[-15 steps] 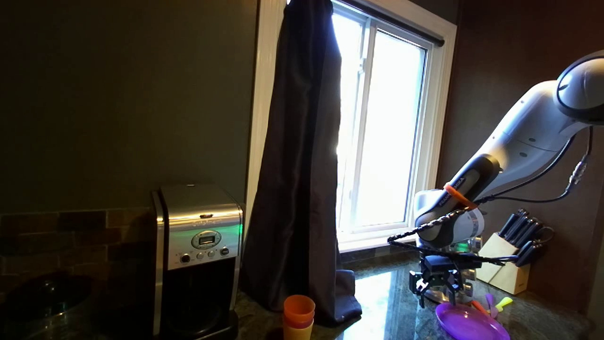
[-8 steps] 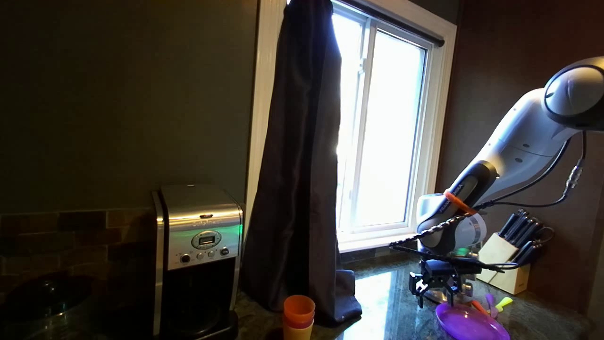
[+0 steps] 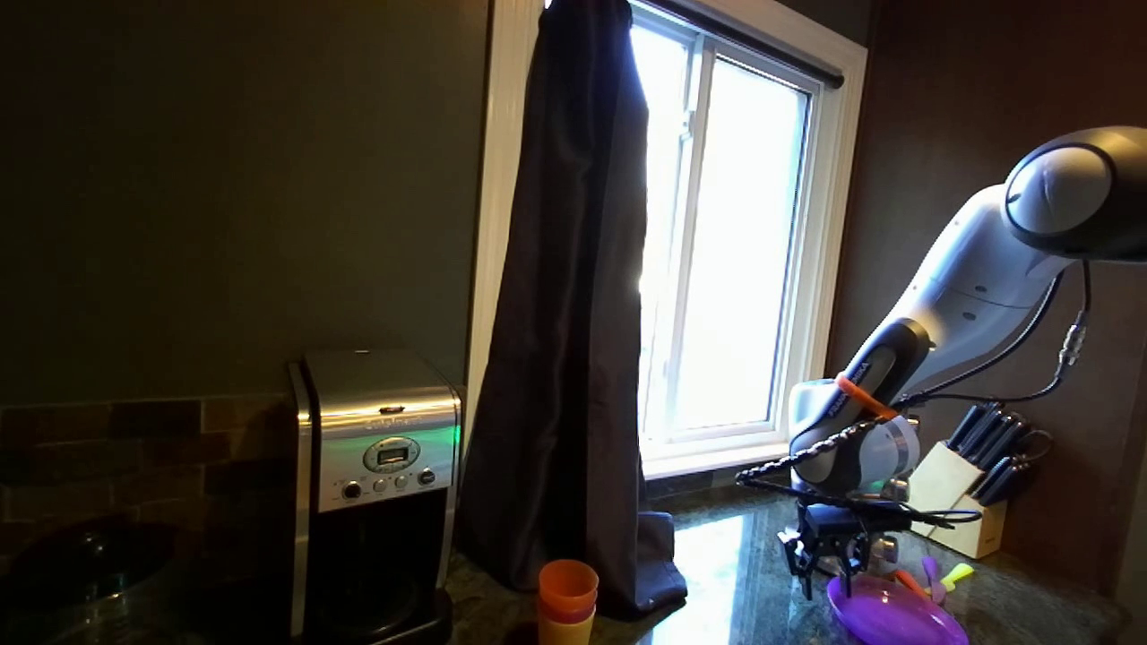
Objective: Move the purple plate to the left
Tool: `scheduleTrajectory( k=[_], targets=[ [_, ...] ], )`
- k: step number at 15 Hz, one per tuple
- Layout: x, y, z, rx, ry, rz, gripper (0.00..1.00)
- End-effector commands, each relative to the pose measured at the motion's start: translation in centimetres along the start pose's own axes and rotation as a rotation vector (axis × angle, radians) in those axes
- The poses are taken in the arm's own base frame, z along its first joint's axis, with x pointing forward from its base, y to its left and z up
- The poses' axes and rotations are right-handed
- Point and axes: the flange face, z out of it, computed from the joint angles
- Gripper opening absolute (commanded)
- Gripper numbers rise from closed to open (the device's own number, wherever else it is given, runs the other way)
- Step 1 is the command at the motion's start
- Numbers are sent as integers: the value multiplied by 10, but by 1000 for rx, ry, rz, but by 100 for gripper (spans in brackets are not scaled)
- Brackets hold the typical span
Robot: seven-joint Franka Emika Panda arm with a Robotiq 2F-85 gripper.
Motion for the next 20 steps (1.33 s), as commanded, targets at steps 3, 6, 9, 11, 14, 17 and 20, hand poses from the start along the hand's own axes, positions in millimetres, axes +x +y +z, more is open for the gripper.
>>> scheduleTrajectory(
  k=[3,6,9,11,14,17,20],
  targets=[
    [7,-6,11,-24,4,-21,20],
    [8,-8,15,-29,-3,-25,13],
    [9,-7,17,-32,-4,-26,16],
    [8,-8,16,-31,-2,-28,9],
    [2,-11,12,-33,-9,-42,1],
    [-12,-18,6,-27,-30,-81,1],
    [-31,-31,0,-25,-63,-125,1]
  ],
)
